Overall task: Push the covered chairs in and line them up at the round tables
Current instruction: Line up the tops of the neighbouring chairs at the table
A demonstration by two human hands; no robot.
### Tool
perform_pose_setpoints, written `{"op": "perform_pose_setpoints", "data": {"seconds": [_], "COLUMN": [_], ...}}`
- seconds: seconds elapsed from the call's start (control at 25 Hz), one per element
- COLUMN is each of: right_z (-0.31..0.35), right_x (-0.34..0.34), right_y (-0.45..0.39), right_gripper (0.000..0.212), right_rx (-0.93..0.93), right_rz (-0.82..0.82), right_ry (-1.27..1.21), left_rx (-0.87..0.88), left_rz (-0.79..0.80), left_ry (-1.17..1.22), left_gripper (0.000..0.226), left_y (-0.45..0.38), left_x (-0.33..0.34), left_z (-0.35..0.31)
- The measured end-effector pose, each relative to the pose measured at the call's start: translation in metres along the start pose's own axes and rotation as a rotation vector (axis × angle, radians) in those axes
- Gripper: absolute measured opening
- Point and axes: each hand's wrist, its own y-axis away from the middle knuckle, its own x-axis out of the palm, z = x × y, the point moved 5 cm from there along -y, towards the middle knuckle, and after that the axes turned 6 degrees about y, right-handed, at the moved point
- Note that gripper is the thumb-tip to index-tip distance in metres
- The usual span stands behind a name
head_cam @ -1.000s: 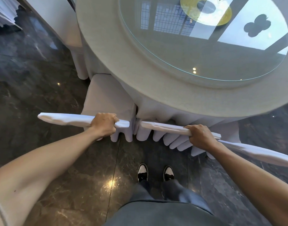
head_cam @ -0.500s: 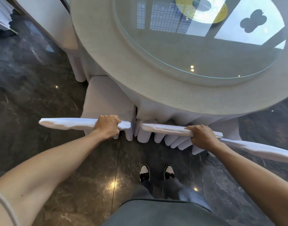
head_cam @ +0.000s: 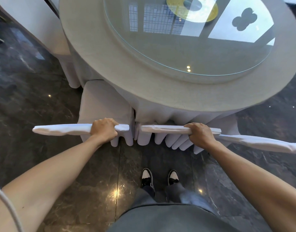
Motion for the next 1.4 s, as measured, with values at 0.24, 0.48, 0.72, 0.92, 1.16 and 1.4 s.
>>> {"op": "perform_pose_setpoints", "data": {"seconds": [0.24,0.48,0.72,0.92,1.16,1.4], "right_z": [0.000,-0.002,-0.004,-0.003,-0.034,-0.105], "right_x": [-0.002,-0.005,-0.004,-0.006,-0.008,-0.001], "right_y": [0.000,0.002,0.000,0.001,0.013,0.029], "right_gripper": [0.033,0.030,0.030,0.030,0.041,0.038], "right_rx": [0.009,-0.016,-0.059,-0.095,-0.134,-0.058], "right_rz": [0.031,0.062,0.037,0.020,-0.046,-0.039], "right_ry": [0.030,0.048,0.044,-0.029,-0.107,-0.086], "left_rx": [-0.028,-0.037,-0.044,0.249,0.428,0.490], "left_rz": [0.046,0.049,0.187,0.228,0.242,0.253], "left_ry": [0.016,0.017,-0.114,0.172,0.176,0.141], "left_gripper": [0.045,0.044,0.032,0.065,0.053,0.035], "left_y": [-0.004,-0.005,-0.012,0.002,0.008,0.002], "left_x": [0.001,-0.001,-0.002,0.002,0.013,0.022], "left_z": [0.001,-0.001,-0.039,-0.140,-0.240,-0.309]}}
